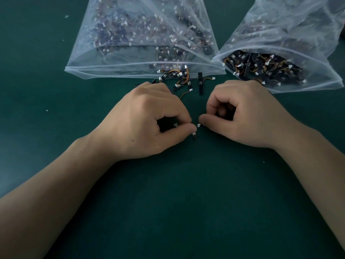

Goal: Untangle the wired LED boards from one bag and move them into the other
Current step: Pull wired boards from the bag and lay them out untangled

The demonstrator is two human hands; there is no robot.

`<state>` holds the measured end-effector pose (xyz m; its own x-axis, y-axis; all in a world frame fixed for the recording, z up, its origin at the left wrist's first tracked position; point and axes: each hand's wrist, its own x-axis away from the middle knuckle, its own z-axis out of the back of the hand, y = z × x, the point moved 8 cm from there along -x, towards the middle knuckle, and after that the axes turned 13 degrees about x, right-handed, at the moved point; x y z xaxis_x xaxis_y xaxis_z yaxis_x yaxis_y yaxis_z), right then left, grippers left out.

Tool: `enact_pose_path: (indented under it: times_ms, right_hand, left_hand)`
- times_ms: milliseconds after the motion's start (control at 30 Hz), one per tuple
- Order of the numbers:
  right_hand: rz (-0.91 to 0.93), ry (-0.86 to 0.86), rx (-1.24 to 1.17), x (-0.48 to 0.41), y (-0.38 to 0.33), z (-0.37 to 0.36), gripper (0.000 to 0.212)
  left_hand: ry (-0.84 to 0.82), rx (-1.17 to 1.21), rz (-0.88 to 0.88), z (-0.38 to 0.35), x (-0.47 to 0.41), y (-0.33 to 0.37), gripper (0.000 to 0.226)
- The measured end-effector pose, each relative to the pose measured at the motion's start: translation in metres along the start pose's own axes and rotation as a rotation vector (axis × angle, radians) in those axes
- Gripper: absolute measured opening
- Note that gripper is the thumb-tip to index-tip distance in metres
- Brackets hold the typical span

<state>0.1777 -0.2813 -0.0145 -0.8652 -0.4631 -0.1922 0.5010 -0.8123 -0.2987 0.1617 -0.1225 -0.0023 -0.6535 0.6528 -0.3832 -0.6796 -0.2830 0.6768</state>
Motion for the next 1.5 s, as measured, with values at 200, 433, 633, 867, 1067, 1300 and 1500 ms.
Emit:
enact_pose_path:
  times_ms: [200, 433, 633, 867, 1067, 1300, 1500]
  right_hand:
    - [0.008, 0.025, -0.033, 0.001, 0.002, 0.001, 0.019]
    - [-0.06, 0.045, -0.114, 0.003, 0.022, 0.009, 0.018]
    - [0.019, -0.049, -0.046, 0.004, 0.012, 0.002, 0.016]
    - [0.026, -0.049, -0.037, 0.002, 0.01, 0.002, 0.023]
    - [0.032, -0.065, -0.05, 0.002, 0.007, 0.002, 0.032]
    - [0.053, -0.08, -0.045, 0.002, 0.004, 0.002, 0.027]
    - [0.088, -0.104, -0.061, 0.003, -0.001, 0.0, 0.032]
  left_hand:
    - [0.019, -0.008, 0.01, -0.001, -0.001, 0.0, 0.016]
    - [0.118, -0.011, 0.039, 0.009, -0.001, -0.003, 0.006]
    - [0.134, -0.052, 0.099, 0.011, 0.0, -0.004, 0.01]
    - [0.05, -0.226, 0.126, 0.003, 0.0, 0.0, 0.018]
    - [0.047, -0.197, 0.187, 0.002, 0.0, -0.005, 0.015]
    - [-0.006, -0.224, 0.192, 0.0, -0.001, -0.004, 0.024]
    - [-0.032, -0.189, 0.173, 0.002, -0.001, -0.002, 0.026]
